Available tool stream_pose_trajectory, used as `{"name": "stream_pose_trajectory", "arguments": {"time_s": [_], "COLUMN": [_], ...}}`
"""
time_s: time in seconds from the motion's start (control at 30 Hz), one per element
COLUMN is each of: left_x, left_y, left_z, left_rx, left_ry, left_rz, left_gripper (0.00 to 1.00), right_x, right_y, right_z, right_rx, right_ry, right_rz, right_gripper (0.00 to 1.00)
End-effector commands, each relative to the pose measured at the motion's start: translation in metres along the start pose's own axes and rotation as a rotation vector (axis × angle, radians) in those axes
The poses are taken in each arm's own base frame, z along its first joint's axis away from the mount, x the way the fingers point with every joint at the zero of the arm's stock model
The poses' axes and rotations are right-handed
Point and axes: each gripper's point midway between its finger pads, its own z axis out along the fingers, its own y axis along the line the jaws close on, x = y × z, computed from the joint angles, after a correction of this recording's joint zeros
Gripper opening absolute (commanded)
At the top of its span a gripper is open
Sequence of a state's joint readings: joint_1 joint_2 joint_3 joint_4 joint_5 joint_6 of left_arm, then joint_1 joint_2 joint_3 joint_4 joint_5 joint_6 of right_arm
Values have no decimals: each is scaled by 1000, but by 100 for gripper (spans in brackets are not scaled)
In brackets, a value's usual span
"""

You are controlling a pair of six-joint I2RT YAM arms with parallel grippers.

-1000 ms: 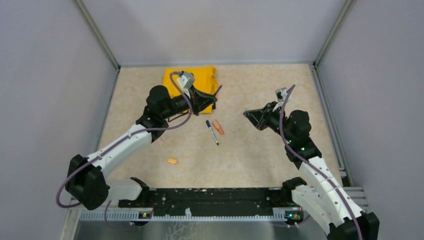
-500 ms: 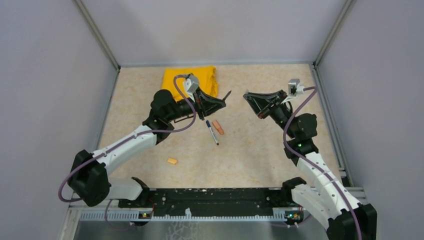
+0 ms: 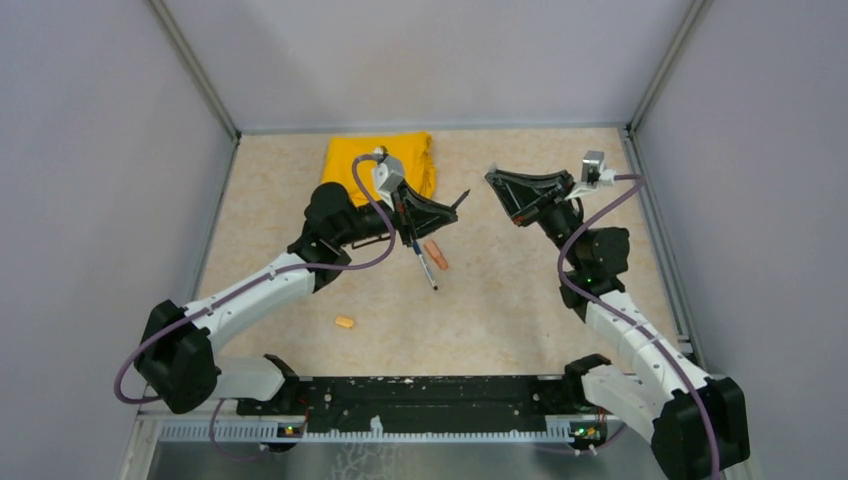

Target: Insert the pens into the pen caps

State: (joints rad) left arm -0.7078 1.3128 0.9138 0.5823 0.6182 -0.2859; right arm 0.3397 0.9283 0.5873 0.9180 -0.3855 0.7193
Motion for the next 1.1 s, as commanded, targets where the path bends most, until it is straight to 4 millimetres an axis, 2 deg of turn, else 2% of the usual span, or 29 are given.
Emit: {"name": "stream_pose_trajectory", "arguments": {"time_s": [0.0, 0.67, 1.07], "left_x": [-5, -2, -3], "left_y": [-11, -11, -10], "left_z": [-1, 0, -1], "left_rx": [42, 48, 39], "left_ry": [-14, -5, -9], "left_rz": [42, 40, 44], "left_gripper": [0, 0, 0], "right_x": [-24, -11, 3], "right_y": [28, 38, 34], "right_z": [10, 18, 16], "right_rx": [-101, -143, -134], "right_ry": [-81, -42, 0], "right_rz": [-16, 35, 52], "right_gripper": [0, 0, 0]}}
